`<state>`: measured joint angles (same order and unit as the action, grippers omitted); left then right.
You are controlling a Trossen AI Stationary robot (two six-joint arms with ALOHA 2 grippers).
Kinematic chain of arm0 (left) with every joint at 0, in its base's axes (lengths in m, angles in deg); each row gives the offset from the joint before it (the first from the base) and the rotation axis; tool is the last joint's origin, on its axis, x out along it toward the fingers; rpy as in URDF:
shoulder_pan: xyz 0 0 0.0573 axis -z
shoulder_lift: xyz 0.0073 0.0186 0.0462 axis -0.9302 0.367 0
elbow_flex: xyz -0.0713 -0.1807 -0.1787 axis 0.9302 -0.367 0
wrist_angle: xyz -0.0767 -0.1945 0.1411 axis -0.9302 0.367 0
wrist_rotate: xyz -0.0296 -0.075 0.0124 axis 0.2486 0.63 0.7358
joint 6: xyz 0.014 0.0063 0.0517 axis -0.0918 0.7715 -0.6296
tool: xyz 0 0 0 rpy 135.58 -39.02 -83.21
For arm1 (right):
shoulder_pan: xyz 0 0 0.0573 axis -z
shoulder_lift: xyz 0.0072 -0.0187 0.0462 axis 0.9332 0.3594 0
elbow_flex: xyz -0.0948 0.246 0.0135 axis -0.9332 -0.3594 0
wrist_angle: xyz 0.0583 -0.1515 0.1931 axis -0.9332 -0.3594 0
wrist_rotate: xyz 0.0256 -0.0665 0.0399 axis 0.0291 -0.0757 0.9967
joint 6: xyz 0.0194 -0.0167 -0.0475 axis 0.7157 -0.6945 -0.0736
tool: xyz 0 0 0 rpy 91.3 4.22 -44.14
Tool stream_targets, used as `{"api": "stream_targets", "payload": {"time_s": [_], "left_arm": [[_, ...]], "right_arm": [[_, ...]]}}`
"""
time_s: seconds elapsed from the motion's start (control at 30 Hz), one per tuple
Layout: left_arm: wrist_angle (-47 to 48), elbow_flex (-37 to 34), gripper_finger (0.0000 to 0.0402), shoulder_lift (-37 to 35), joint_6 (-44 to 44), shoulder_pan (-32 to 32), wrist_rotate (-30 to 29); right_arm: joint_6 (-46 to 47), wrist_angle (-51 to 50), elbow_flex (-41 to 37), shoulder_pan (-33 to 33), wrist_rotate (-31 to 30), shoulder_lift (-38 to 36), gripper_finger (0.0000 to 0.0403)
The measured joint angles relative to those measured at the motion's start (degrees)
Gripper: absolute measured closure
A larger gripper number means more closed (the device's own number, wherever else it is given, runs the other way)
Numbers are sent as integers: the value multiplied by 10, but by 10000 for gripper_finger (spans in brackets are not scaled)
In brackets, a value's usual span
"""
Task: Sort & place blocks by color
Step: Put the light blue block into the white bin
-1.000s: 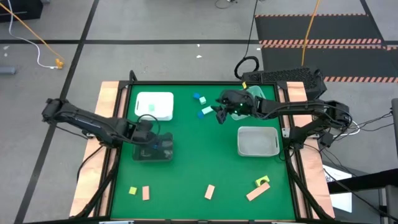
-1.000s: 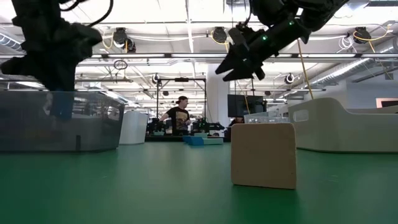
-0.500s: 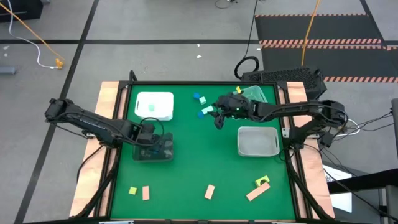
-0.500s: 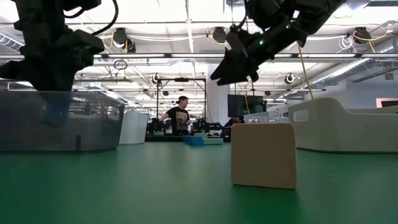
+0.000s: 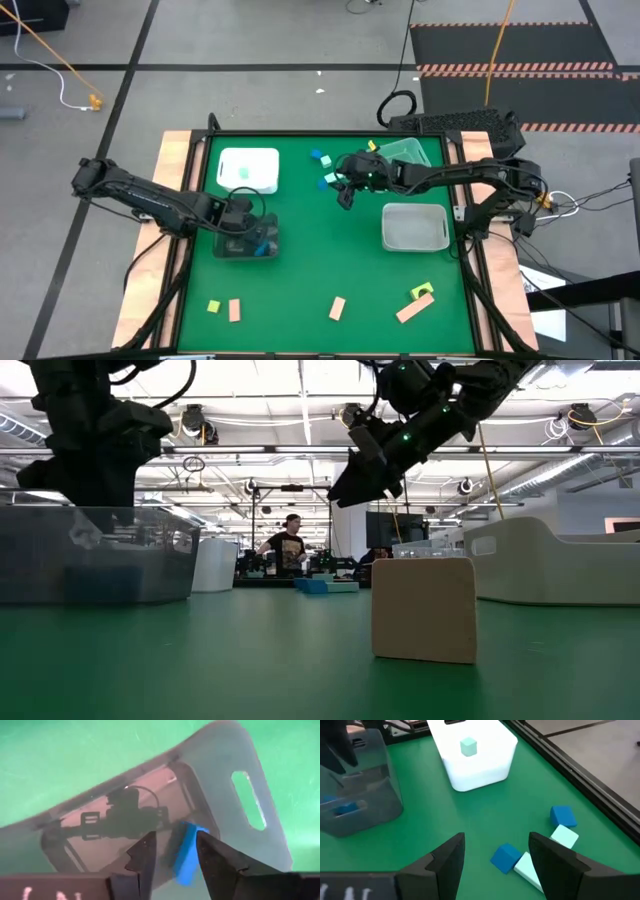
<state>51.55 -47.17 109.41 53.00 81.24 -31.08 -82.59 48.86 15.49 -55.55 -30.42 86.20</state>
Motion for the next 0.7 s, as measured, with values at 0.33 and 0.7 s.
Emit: {"api": "stream_targets", "payload": {"time_s": [0.33,0.7], "left_arm": [[-8,30,227,-29,16,-5,-12],[-211,106,219,-86,-177,-5,-148]], "right_arm": [[-41,-225,89,38,1,13,190],[-136,-282,182,72,47,111,190]]}}
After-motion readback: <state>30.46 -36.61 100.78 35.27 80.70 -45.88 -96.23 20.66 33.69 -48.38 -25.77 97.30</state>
